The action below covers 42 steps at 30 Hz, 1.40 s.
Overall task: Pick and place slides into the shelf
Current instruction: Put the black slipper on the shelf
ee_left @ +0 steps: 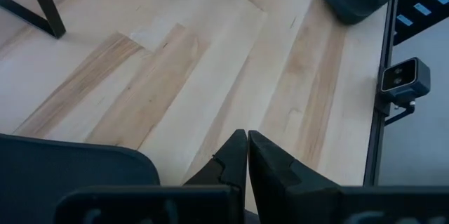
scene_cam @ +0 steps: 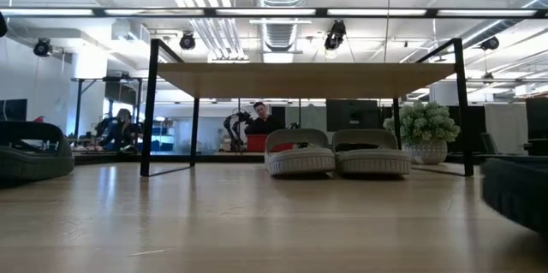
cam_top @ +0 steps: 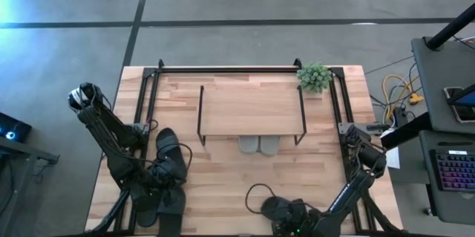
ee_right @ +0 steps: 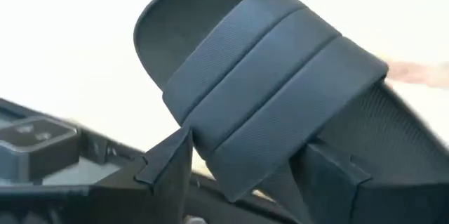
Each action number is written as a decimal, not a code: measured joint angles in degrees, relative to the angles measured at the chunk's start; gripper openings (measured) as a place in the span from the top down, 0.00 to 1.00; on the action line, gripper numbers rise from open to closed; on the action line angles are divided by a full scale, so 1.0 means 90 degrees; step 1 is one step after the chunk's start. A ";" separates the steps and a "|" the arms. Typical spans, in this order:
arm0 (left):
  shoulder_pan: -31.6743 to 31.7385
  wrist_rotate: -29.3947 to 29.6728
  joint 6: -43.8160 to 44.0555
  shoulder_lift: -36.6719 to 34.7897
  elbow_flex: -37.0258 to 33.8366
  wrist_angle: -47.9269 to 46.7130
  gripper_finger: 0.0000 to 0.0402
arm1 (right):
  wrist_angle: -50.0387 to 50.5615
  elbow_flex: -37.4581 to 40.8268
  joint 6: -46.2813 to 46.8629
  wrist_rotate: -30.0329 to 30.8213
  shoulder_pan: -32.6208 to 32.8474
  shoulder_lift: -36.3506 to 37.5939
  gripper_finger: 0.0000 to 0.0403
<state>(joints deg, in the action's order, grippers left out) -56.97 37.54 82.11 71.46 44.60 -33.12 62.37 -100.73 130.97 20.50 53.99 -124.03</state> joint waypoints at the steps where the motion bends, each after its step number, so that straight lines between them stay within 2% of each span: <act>1: 0.0000 -0.0002 0.0000 0.0000 0.0000 -0.0002 1.00 | 0.0011 0.0011 -0.0002 0.0063 -0.0006 0.0000 0.48; 4: 0.0000 -0.0002 0.0000 0.0000 0.0000 -0.0004 1.00 | 0.0013 0.0064 -0.0002 0.0202 -0.0043 0.0005 0.57; 10: 0.0000 -0.0007 0.0000 0.0000 0.0000 -0.0005 1.00 | 0.0004 0.0280 -0.0020 0.0373 -0.0169 0.0039 0.86; 13: 0.0000 -0.0036 0.0000 0.0000 0.0000 0.0002 1.00 | 0.0017 0.0316 -0.0083 0.0399 -0.0261 0.0039 0.96; 17: 0.0000 -0.0084 0.0000 0.0000 0.0000 0.0017 1.00 | 0.0070 0.0159 -0.0178 0.0701 -0.0345 0.0041 0.97; 23: 0.0000 -0.0100 0.0000 0.0000 0.0000 0.0036 1.00 | 0.0657 -0.0704 -0.0153 0.2589 -0.0734 0.0216 0.98; 27: 0.0000 -0.0097 0.0000 0.0000 0.0000 0.0041 1.00 | 0.1917 -0.1471 0.0020 0.4148 -0.1247 0.0277 0.97; 29: 0.0000 -0.0100 0.0000 0.0000 0.0000 0.0068 1.00 | 0.2545 -0.1894 0.0008 0.4617 -0.1580 0.0287 0.97; 31: 0.0000 -0.0098 0.0000 0.0000 0.0000 0.0134 1.00 | 0.3144 -0.2266 -0.0015 0.4705 -0.1954 0.0329 0.97; 33: 0.0000 -0.0097 0.0000 0.0000 0.0000 0.0152 1.00 | 0.3048 -0.2316 -0.0216 0.4864 -0.2344 0.0418 0.97; 38: 0.0000 -0.0099 0.0000 0.0000 0.0000 0.0198 1.00 | 0.3073 -0.1893 -0.0074 0.5061 -0.3117 0.0582 0.97; 42: 0.0000 -0.0104 -0.0002 -0.0002 0.0000 0.0271 1.00 | 0.3053 -0.1636 -0.0048 0.5018 -0.3423 0.0749 0.97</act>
<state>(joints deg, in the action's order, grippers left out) -56.97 36.61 82.08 71.44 44.60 -30.68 89.84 -115.45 130.54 65.67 23.18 -117.28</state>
